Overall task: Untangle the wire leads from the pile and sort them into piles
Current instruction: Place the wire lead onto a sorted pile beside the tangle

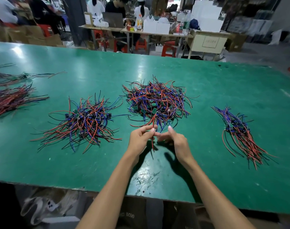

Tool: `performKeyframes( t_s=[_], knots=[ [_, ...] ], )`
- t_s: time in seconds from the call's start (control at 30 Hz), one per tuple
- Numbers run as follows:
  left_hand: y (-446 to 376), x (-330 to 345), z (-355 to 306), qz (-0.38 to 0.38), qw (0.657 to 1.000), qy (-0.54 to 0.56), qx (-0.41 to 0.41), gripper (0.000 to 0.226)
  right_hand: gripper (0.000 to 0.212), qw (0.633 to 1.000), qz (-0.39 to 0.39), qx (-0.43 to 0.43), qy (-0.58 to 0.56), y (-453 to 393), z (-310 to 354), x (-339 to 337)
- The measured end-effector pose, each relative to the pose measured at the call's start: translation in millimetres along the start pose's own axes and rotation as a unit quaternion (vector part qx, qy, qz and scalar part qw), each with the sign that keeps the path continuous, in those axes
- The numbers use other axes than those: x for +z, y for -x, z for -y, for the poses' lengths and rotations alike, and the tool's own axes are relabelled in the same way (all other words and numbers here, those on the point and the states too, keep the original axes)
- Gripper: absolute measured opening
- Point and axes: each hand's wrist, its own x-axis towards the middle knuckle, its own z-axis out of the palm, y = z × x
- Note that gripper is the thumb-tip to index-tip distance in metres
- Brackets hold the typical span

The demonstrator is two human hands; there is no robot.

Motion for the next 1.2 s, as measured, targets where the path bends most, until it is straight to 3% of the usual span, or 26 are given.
performKeyframes(
  t_s=[0.1,0.27,0.43,0.6,0.67,0.73,0.9,0.97,1.07,1.2],
  knots=[
    [3,-5,4,0.024,0.999,-0.010,0.025,0.021,0.044,0.995,-0.004,0.094,-0.014,-21,8,-1],
    [0,-15,7,0.007,1.000,0.014,0.022,0.021,0.033,0.986,-0.026,0.093,-0.139,-32,18,0],
    [-4,-25,4,0.045,0.996,0.068,-0.020,0.022,0.033,0.964,0.023,0.096,-0.246,-23,13,-3],
    [-1,-33,2,0.108,0.989,0.090,-0.035,0.024,0.041,0.980,0.046,0.099,-0.165,-24,20,14],
    [0,-36,3,0.125,0.990,0.065,-0.028,0.025,0.046,0.977,0.054,0.099,-0.183,-26,20,12],
    [0,-37,3,0.135,0.989,0.047,-0.025,0.024,0.038,0.964,0.030,0.098,-0.244,-24,15,10],
    [0,-32,6,0.121,0.992,0.017,-0.009,0.019,0.021,0.910,-0.120,0.060,-0.393,-18,1,13],
    [0,-32,7,0.127,0.992,-0.016,0.003,0.018,0.019,0.891,-0.137,0.060,-0.429,-18,-3,11],
    [-1,-36,5,0.165,0.985,-0.045,-0.010,0.019,0.013,0.904,-0.151,0.065,-0.395,-16,-4,12],
    [-9,-40,-7,0.171,0.983,-0.066,-0.028,0.030,0.011,0.954,-0.165,0.031,-0.247,-13,-5,22]
  ],
)
